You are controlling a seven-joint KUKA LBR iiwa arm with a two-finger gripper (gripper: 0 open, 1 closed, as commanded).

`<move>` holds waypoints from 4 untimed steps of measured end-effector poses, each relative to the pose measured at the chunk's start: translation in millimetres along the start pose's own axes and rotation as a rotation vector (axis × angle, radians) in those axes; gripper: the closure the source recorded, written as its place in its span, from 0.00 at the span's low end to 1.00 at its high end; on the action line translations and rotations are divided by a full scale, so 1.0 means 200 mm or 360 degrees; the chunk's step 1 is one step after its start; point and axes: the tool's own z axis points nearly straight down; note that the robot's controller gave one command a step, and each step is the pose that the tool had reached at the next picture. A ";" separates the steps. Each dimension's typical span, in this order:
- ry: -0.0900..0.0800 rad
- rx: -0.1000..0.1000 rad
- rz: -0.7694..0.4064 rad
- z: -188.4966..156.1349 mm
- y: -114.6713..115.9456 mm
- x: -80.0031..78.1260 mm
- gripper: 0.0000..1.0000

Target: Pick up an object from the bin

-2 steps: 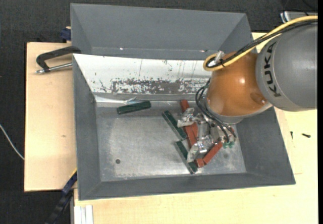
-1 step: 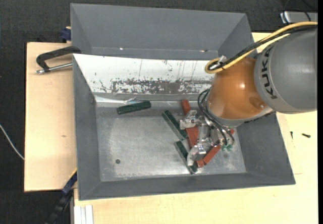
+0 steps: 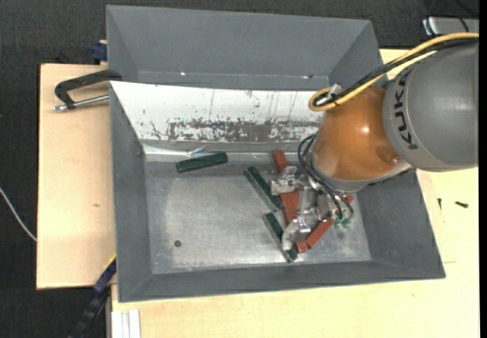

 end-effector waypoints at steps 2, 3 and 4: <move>-0.0005 0.0008 -0.0704 0.06 -0.15 -0.01 0.00; -0.0006 0.0008 -0.0703 0.06 -0.15 -0.01 0.00; -0.0001 -0.0001 -0.0971 -0.07 0.41 0.01 1.00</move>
Offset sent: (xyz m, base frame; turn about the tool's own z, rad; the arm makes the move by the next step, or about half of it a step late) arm 0.0000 0.0000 0.0000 0.0000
